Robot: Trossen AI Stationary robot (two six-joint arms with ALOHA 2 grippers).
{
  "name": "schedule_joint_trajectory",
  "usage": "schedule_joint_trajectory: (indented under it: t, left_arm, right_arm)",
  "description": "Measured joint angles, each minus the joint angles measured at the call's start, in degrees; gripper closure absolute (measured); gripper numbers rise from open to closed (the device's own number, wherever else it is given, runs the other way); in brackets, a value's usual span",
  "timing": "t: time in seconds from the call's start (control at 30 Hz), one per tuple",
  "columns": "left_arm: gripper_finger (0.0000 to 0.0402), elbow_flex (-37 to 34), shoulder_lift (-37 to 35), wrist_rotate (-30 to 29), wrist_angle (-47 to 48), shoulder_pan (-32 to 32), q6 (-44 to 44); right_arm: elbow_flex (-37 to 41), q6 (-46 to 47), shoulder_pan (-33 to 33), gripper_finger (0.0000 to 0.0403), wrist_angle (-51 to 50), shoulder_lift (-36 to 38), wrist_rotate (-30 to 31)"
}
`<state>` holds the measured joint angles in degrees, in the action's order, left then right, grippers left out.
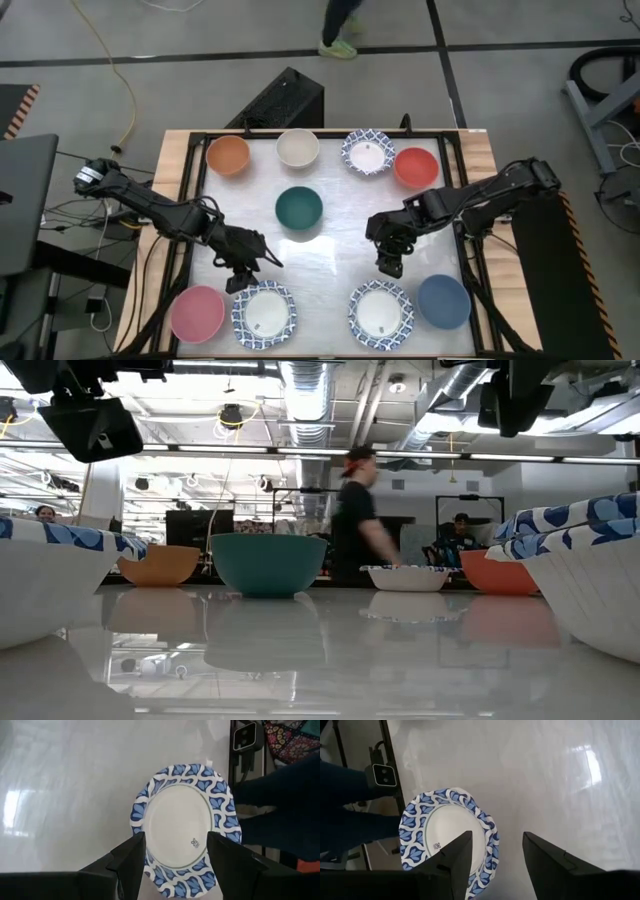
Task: Nest bowls inside each other
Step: Stack the bottom left blue patterned bowl on top of the bottom right blue patterned bowl
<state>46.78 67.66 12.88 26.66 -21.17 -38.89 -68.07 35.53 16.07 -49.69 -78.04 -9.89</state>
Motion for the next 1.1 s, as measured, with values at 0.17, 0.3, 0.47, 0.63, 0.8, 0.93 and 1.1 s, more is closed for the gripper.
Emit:
schedule_joint_trajectory:
  t: [0.17,0.3,0.47,0.63,0.8,0.93,1.1]
  left_arm:
    - [0.0201,0.0,0.8,0.0,-0.2,0.0,-1.2]
    - [0.0201,0.0,3.9,1.2,-1.2,-0.7,-3.4]
    - [0.0201,0.0,8.4,4.7,-7.4,-1.6,-6.9]
    - [0.0201,-0.1,11.3,4.5,-8.1,-2.3,-7.9]
    - [0.0201,-0.1,13.1,3.5,-7.3,-2.3,-7.2]
    - [0.0201,0.0,15.2,1.4,-3.5,-2.7,-7.6]
    - [0.0201,0.0,19.3,1.7,-1.1,-3.2,-7.7]
  right_arm:
    - [0.0,-1.5,0.2,0.0207,0.0,0.0,0.0]
    - [0.0,-3.0,0.1,0.0207,-0.3,0.0,0.1]
    - [0.0,-3.0,0.3,0.0207,-2.0,0.0,0.1]
    - [0.0,-3.2,1.2,0.0207,-2.1,0.0,1.3]
    - [0.0,-3.2,1.6,0.0207,-2.1,0.0,1.6]
    - [0.0,-3.2,2.2,0.0207,-2.1,0.0,2.2]
    - [0.0,-4.4,3.5,0.0207,-2.0,0.0,2.7]
